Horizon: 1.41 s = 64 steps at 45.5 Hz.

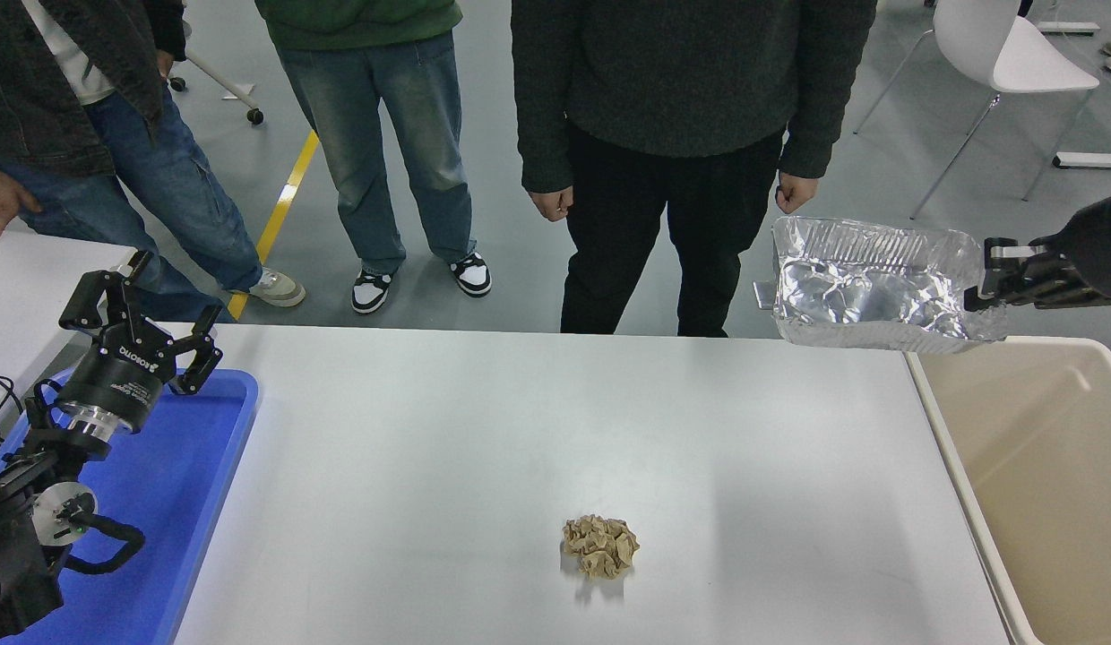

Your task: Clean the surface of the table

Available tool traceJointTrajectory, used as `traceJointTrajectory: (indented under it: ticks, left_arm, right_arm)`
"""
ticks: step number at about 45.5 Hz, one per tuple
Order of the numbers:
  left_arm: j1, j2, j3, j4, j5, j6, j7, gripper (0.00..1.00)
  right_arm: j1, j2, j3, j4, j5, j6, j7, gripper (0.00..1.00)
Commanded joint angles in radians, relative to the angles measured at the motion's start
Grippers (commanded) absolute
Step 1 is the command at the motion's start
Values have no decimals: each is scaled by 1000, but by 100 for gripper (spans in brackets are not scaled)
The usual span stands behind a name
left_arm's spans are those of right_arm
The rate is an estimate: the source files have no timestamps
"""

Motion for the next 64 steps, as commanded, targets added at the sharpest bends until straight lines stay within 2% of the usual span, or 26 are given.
traceJointTrajectory:
  ticks: [1,12,24,35,55,64]
  left_arm:
    - [0,0,0,0,0,0,0,100]
    - [0,0,0,0,0,0,0,100]
    - [0,0,0,0,0,0,0,100]
    - [0,0,0,0,0,0,0,100]
    - [0,0,2,0,0,0,0,100]
    - [0,0,0,0,0,0,0,100]
  right_arm:
    - [-51,2,1,-51,2,-56,0,0]
    - [-103,1,3,-142,16,-99,0,0]
    - [-238,22,24,-247,68,-231,0,0]
    - [-406,109,67,-405,143,-354,5,0]
    - [-657,270,251,-698,155,-554,6,0]
    - [-758,320,307,-792,266,-643,6,0]
